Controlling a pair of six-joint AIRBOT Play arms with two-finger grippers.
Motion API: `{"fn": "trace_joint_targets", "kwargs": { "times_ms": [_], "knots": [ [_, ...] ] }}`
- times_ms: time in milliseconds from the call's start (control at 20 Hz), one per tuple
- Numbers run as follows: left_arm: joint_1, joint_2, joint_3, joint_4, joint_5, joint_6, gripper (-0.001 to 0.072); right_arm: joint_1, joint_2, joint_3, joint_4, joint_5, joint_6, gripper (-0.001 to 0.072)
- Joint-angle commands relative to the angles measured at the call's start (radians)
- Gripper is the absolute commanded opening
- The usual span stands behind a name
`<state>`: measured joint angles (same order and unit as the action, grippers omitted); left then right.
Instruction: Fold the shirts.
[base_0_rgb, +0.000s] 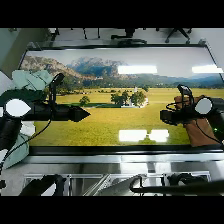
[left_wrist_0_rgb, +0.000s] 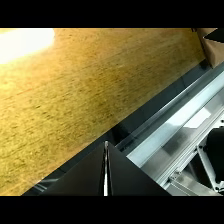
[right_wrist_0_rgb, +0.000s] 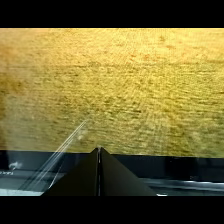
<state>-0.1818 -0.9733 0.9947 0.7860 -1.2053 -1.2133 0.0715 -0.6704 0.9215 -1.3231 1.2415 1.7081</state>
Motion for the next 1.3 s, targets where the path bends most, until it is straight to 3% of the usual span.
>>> {"fn": "trace_joint_targets", "kwargs": {
  "times_ms": [0,300,500,550,600,700,800,1000,1250],
  "knots": [
    [0.0,0.001,0.001,0.0,0.0,0.0,0.0013,0.001,0.001,0.0,0.0,0.0,0.0,0.0019],
    [0.0,0.0,0.011,0.053,0.006,-0.002,0.0012,0.001,0.0,0.0,0.0,0.0,0.0,0.0019],
    [0.0,0.0,0.149,0.465,0.069,-0.102,0.0018,0.001,-0.003,0.0,0.0,0.0,0.0,0.0019],
    [0.0,-0.01,0.2,0.594,0.104,-0.108,0.0292,0.001,-0.003,0.0,0.0,0.0,0.0,0.0019],
    [0.0,-0.034,0.253,0.712,0.145,-0.108,0.069,0.001,-0.003,0.0,0.0,0.0,0.0,0.0019],
    [0.014,-0.113,0.36,0.901,0.195,-0.108,0.0706,0.001,-0.003,0.0,0.0,0.0,0.0,0.0019],
    [0.066,-0.233,0.467,0.984,0.245,-0.107,0.0706,0.001,-0.003,0.0,0.0,0.0,0.0,0.0019],
    [0.225,-0.558,0.663,0.995,0.38,-0.092,0.0706,0.0,-0.003,0.0,0.0,-0.022,0.0,0.0019],
    [0.358,-0.961,0.914,0.996,0.406,-0.046,0.0706,0.001,-0.003,0.0,0.001,-0.03,0.0,0.0019]
  ]
}}
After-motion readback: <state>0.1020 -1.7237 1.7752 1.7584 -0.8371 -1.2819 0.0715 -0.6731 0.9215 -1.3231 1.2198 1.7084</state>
